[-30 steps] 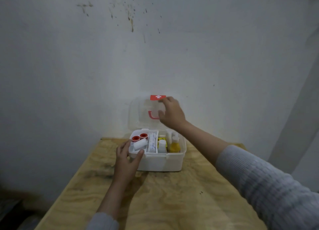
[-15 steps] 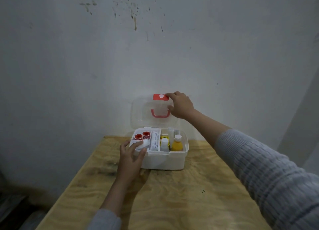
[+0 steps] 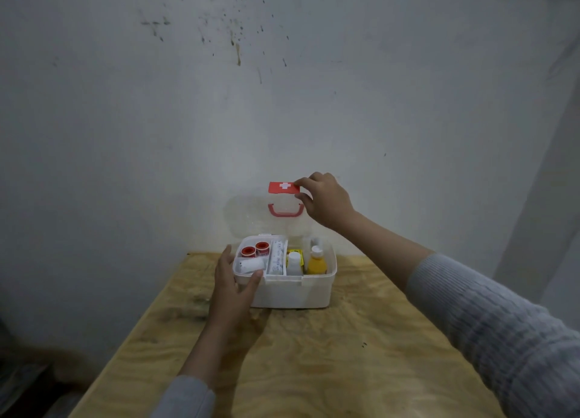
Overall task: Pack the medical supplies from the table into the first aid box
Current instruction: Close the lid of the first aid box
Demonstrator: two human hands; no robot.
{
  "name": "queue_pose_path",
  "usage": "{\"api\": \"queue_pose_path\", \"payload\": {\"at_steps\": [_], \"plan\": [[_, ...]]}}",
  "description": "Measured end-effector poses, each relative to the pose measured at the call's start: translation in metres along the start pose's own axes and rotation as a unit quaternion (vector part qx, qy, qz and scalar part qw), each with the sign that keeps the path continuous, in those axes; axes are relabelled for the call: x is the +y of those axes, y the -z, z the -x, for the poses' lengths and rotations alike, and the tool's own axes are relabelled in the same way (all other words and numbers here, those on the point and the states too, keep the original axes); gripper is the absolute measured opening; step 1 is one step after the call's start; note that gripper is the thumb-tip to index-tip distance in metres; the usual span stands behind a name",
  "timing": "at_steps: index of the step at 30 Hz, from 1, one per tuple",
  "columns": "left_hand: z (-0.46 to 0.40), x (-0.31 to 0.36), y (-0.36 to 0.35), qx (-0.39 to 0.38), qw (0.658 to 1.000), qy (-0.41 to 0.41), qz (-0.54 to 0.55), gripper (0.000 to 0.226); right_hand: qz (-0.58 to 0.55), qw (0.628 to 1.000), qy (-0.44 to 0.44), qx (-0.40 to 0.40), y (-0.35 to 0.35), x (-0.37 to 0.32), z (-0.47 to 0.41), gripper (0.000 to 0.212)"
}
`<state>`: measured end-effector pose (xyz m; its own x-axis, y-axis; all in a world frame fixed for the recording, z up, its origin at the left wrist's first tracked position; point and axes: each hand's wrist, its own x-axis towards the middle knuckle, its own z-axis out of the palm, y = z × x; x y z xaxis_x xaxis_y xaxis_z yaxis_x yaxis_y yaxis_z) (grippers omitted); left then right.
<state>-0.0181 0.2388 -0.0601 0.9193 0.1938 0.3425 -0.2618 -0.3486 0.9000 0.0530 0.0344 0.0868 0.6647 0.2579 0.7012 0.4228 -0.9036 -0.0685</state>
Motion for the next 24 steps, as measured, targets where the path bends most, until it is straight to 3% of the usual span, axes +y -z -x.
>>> {"api": "queue_pose_path", "payload": {"at_steps": [8, 11, 14, 20, 24], "plan": [[0.013, 0.000, 0.005, 0.023, 0.999, -0.021, -0.021, 0.095, 0.001, 0.995, 0.071, 0.070, 0.005, -0.016, 0.076, 0.024], [0.021, 0.001, 0.006, 0.037, 0.995, -0.079, -0.054, 0.093, -0.006, 0.990, 0.110, 0.082, -0.006, -0.021, 0.112, 0.024], [0.024, 0.008, 0.005, 0.031, 0.980, -0.157, -0.119, 0.085, -0.002, 0.990, 0.134, 0.046, -0.023, -0.022, 0.140, 0.020], [0.013, 0.005, 0.005, -0.024, 0.961, -0.200, -0.191, 0.060, -0.043, 0.995, 0.086, 0.011, -0.026, -0.027, 0.150, 0.043], [0.015, 0.005, 0.004, -0.010, 0.962, -0.195, -0.193, 0.063, -0.048, 0.997, 0.051, 0.012, -0.030, -0.029, 0.145, 0.048]]}}
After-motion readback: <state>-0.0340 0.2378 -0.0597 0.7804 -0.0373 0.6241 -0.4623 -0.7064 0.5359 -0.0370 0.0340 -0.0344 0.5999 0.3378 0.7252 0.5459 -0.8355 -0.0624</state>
